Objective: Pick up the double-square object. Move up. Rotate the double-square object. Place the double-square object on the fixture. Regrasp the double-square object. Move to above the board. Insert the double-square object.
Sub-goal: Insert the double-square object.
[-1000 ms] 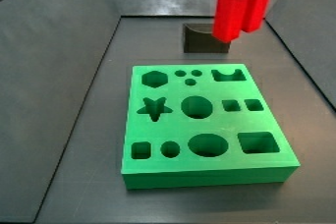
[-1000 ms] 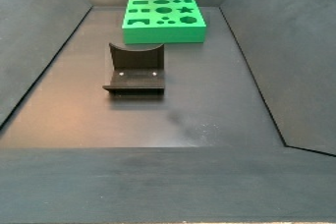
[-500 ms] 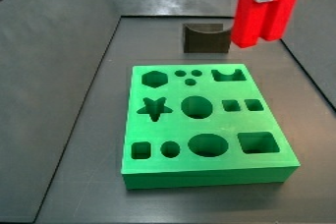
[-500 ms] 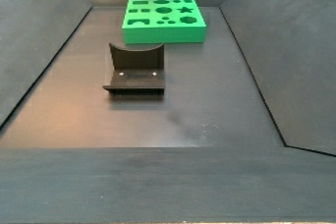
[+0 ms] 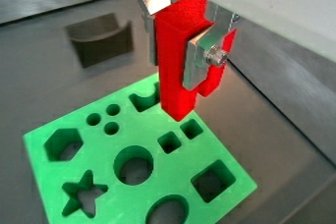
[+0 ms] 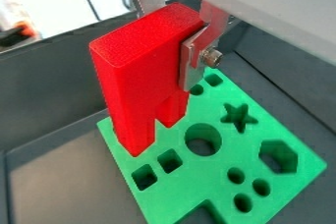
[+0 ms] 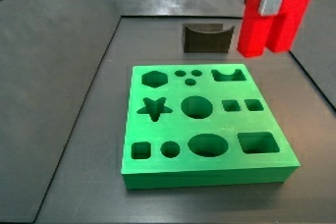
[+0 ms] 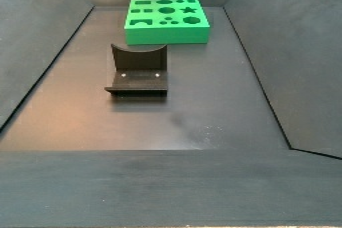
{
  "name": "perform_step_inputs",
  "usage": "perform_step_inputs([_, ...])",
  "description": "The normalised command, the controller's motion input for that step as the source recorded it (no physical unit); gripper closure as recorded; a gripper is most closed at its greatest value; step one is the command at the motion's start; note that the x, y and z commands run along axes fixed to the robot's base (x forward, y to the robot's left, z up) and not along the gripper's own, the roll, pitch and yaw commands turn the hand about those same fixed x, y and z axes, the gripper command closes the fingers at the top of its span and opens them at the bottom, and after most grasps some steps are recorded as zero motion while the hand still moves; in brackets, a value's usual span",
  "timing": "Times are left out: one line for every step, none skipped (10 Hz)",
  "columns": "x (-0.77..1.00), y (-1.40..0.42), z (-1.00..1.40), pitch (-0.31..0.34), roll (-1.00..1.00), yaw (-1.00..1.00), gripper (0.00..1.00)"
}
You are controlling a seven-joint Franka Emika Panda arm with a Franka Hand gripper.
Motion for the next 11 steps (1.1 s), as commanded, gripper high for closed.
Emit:
perform_step_inputs([0.33,-0.09,-0.39,0.083,0.11,-0.58,1.00])
perform_step_inputs([0.42,-0.11,-0.43,0.193,0.15,-0.40,1.00])
perform_step_inputs([0.52,-0.12,-0.45,0.269,0.20,-0.25,1.00])
perform_step_inputs([0.60,-0.16,-0.34,0.343,0.29,-0.06,1.00])
perform_step_inputs([0.57,-0.19,-0.18,0.401,0.33,0.00,1.00])
perform_step_inputs([0.55,-0.19,-0.13,0.419,0.35,0.00,1.00])
perform_step_inputs([0.31,-0.15,-0.16,0.314,0.26,0.00,1.00])
perform_step_inputs([0.00,0.00,-0.01,0.000,0.00,-0.03,1.00])
perform_step_inputs([0.27,0.00,-0.27,0.070,0.06,-0.46,1.00])
perform_step_inputs([0.35,0.03,-0.42,0.114,0.12,-0.55,1.00])
perform_step_inputs([0.30,0.06,-0.47,0.121,0.14,-0.57,1.00])
